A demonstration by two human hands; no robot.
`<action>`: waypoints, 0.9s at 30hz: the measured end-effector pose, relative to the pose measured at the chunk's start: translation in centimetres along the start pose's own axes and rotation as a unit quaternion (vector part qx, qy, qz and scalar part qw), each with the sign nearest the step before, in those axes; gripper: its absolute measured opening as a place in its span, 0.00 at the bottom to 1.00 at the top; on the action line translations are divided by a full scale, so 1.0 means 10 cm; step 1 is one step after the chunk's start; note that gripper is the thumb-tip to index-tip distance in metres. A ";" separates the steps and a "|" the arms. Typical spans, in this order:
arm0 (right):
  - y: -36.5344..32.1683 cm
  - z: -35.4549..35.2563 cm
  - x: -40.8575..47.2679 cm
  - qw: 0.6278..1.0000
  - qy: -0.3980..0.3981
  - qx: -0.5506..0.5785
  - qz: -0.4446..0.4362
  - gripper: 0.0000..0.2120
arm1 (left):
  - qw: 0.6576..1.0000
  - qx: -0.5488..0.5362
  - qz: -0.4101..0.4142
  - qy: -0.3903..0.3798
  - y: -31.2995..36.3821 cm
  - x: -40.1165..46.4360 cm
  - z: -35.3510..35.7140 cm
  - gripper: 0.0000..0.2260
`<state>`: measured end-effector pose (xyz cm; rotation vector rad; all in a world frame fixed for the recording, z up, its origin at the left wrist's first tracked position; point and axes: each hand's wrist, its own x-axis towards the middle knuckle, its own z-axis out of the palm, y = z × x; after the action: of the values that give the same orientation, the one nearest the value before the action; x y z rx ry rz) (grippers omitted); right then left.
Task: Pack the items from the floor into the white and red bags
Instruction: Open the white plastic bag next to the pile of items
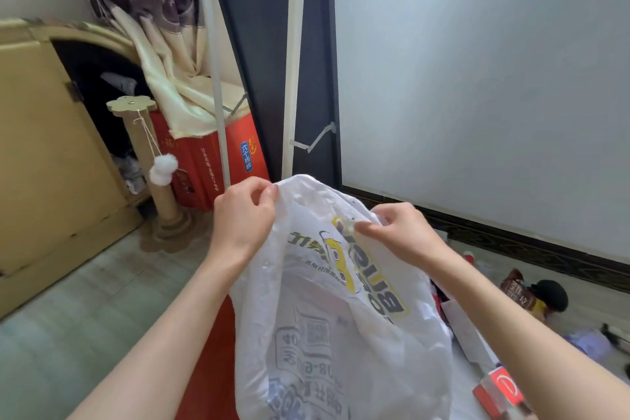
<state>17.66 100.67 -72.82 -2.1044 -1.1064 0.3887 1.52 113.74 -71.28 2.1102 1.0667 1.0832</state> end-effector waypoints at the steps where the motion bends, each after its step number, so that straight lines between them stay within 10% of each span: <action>1: 0.02 -0.04 0.00 0.998 -0.011 0.067 0.015 0.15 | 1.000 0.012 -0.009 -0.014 -0.04 0.01 -0.04 0.09; 9: 0.02 -0.14 0.08 0.960 0.034 0.279 0.005 0.13 | 0.997 0.053 -0.053 -0.029 -0.25 0.04 -0.24 0.12; 16: 0.09 -0.10 0.15 0.989 0.105 0.062 -0.084 0.16 | 0.994 0.072 0.057 -0.061 -0.31 -0.01 -0.23 0.13; 22: 0.03 -0.13 0.13 0.985 0.056 0.109 -0.123 0.16 | 0.958 0.168 0.226 -0.054 -0.23 -0.02 -0.19 0.15; 27: 0.14 -0.16 0.21 0.983 0.182 0.020 -0.007 0.07 | 0.967 0.087 0.234 -0.053 -0.20 -0.03 -0.17 0.07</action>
<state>20.57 101.11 -72.56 -2.0272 -0.8877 0.0147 -0.80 114.76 -71.98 2.6132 0.6437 1.0974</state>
